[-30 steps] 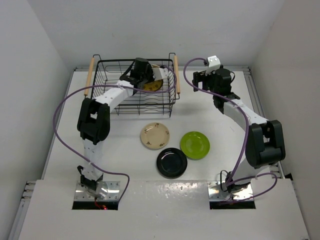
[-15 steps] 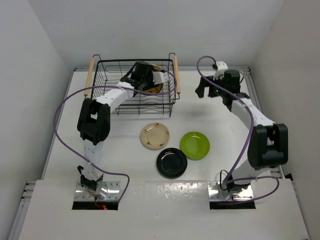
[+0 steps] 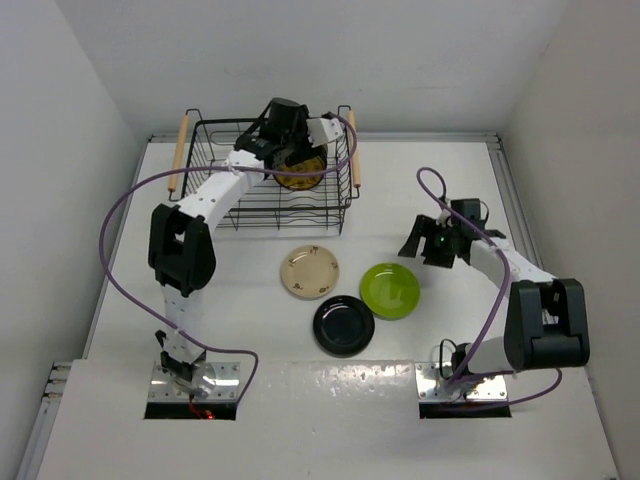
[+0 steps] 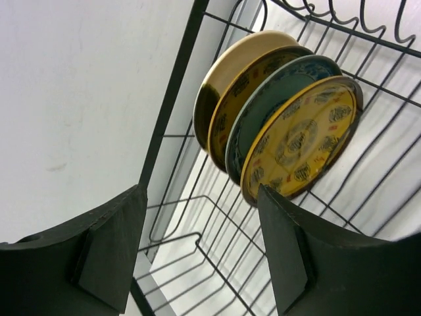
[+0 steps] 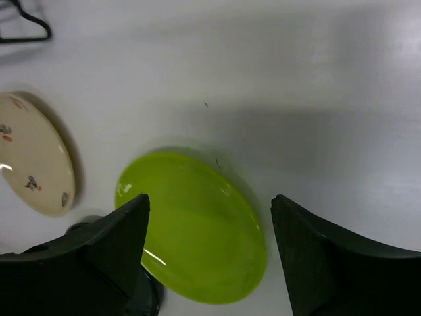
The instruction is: Load the plates into the dish rack
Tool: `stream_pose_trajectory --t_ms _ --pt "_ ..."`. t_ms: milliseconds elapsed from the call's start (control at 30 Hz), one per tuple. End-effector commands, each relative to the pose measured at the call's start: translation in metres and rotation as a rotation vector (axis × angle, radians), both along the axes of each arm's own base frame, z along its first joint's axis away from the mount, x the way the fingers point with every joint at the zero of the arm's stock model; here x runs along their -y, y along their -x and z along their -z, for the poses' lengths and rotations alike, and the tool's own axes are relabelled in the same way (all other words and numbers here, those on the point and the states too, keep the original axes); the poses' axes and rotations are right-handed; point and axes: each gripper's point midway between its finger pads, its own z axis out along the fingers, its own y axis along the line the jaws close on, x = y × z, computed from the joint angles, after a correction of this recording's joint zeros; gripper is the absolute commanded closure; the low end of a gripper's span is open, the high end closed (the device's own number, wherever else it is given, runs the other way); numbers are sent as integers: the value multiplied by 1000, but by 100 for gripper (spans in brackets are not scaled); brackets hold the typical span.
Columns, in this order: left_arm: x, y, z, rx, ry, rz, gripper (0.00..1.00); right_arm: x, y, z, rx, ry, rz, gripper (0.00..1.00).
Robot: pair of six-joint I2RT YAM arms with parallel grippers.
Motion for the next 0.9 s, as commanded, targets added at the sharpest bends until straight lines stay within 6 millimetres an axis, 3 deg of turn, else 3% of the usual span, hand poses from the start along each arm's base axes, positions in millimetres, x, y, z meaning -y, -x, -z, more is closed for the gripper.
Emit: stream_pose_trajectory --t_ms 0,200,333,367,400,433,500,533,633,800,867 --pt "-11 27 -69 42 92 -52 27 4 36 18 -120 -6 80 28" --pt "-14 86 -66 -156 134 -26 27 8 70 47 -254 7 149 40" --pt "-15 128 -51 -298 185 0 30 5 81 60 -291 11 132 50" --pt "-17 138 -37 -344 182 -7 30 5 82 62 -293 12 134 51" --pt "-18 146 -39 -348 197 -4 31 5 87 67 -309 13 135 55" --pt "-20 152 -35 -366 210 -19 31 5 86 68 -302 14 140 70" --pt "-21 165 -17 -420 210 -13 32 10 87 71 -301 34 158 86" --pt "-19 173 -18 -424 220 -11 32 10 91 73 -305 44 152 97" --pt "-24 184 -7 -451 207 -17 34 15 93 69 -283 63 161 100" --pt "-26 191 -3 -463 207 -12 34 23 95 53 -226 121 143 100" --pt "-27 193 -2 -463 199 -7 34 34 76 24 -98 173 154 100"
